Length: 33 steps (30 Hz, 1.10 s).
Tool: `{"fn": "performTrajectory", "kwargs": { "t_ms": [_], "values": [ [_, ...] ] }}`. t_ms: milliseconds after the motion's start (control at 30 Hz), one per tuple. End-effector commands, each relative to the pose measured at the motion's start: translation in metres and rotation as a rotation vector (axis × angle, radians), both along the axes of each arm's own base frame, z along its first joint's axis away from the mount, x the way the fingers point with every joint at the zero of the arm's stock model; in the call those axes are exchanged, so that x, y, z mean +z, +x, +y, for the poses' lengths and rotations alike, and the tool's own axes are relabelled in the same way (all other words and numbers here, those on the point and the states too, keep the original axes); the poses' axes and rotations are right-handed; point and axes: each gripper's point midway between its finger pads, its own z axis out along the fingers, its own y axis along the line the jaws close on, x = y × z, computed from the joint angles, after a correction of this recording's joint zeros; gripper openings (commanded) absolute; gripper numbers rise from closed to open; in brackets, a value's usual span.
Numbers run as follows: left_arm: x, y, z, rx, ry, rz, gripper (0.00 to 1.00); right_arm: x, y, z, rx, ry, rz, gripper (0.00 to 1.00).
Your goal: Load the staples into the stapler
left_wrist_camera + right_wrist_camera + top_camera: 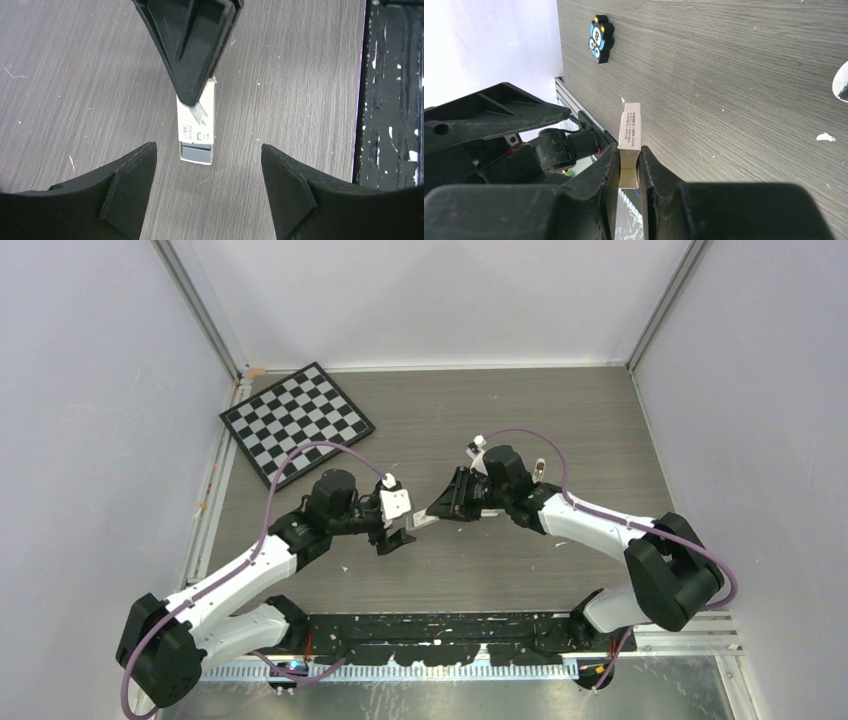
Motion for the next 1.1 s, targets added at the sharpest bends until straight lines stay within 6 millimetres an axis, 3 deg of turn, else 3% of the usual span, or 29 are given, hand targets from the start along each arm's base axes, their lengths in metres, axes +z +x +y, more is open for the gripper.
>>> {"fn": "performTrajectory", "kwargs": {
  "t_ms": [0, 100, 267, 700, 1067],
  "values": [
    [-0.003, -0.006, 0.005, -0.05, 0.09, 0.01, 0.79, 0.028, 0.001, 0.002, 0.02, 0.073, -0.087, 0.24],
    [-0.008, 0.0, 0.006, -0.044, 0.126, 0.011, 0.85, 0.031, -0.002, 0.002, 0.031, 0.088, -0.096, 0.25],
    [-0.012, 0.006, 0.002, -0.041, 0.126, -0.002, 0.87, 0.036, -0.004, 0.002, 0.037, 0.103, -0.109, 0.25],
    [-0.021, 0.015, -0.001, -0.021, 0.134, -0.001, 0.8, 0.042, -0.007, 0.004, 0.055, 0.127, -0.115, 0.26],
    [-0.018, 0.017, -0.002, -0.027, 0.121, -0.039, 0.66, 0.042, -0.008, 0.004, 0.063, 0.133, -0.114, 0.26]
  ]
}}
